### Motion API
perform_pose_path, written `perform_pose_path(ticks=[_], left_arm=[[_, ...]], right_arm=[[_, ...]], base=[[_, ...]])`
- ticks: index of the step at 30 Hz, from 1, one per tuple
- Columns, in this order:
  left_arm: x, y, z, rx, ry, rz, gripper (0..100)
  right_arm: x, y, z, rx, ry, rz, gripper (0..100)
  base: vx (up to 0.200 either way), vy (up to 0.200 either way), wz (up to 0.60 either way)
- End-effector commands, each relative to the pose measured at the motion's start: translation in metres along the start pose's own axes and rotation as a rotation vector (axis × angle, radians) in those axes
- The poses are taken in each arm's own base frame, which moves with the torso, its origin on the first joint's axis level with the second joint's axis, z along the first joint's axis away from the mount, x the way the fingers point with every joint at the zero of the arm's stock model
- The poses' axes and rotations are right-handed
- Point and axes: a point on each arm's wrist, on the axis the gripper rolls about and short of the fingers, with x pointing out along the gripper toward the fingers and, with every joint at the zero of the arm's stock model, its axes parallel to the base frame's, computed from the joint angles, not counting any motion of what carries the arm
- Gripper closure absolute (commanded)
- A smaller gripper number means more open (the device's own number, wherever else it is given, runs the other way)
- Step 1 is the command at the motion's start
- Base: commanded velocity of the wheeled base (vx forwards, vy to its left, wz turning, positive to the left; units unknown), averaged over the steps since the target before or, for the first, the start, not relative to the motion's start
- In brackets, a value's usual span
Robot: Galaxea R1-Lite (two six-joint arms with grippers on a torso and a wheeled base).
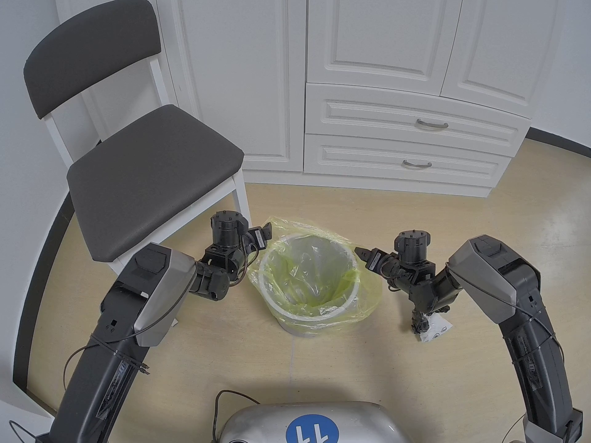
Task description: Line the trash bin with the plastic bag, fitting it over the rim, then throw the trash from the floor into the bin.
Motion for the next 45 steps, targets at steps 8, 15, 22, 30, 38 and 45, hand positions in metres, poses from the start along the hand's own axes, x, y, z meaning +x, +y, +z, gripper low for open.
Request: perform_pose_path(ticks=[8,15,22,30,38,45], left_arm=[[0.001,0.005,0.0,-0.004,-0.001,-0.025,0],[0.004,0.015,-0.005,-0.006,0.019,-0.045,0],[0.005,0.02,-0.007,-0.008,0.039,-0.083,0],[0.008,0.031,-0.019,-0.003,0.072,-0.073,0],[0.01,0.043,-0.024,0.007,0.098,-0.057,0],[0.009,0.057,-0.037,0.05,0.204,-0.007,0]], right_arm=[[0.026,-0.002,0.001,0.004,-0.153,-0.007,0],[0.032,-0.004,-0.005,0.002,-0.15,-0.005,0],[0.04,-0.007,-0.014,-0.008,-0.155,-0.001,0],[0.047,-0.011,-0.018,-0.014,-0.11,-0.054,0],[0.047,-0.012,-0.022,-0.041,-0.097,-0.076,0],[0.048,-0.012,-0.025,-0.045,-0.091,-0.083,0]], base=[[0.0,0.0,0.0],[0.0,0.0,0.0],[0.0,0.0,0.0],[0.0,0.0,0.0],[0.0,0.0,0.0],[0.0,0.0,0.0]])
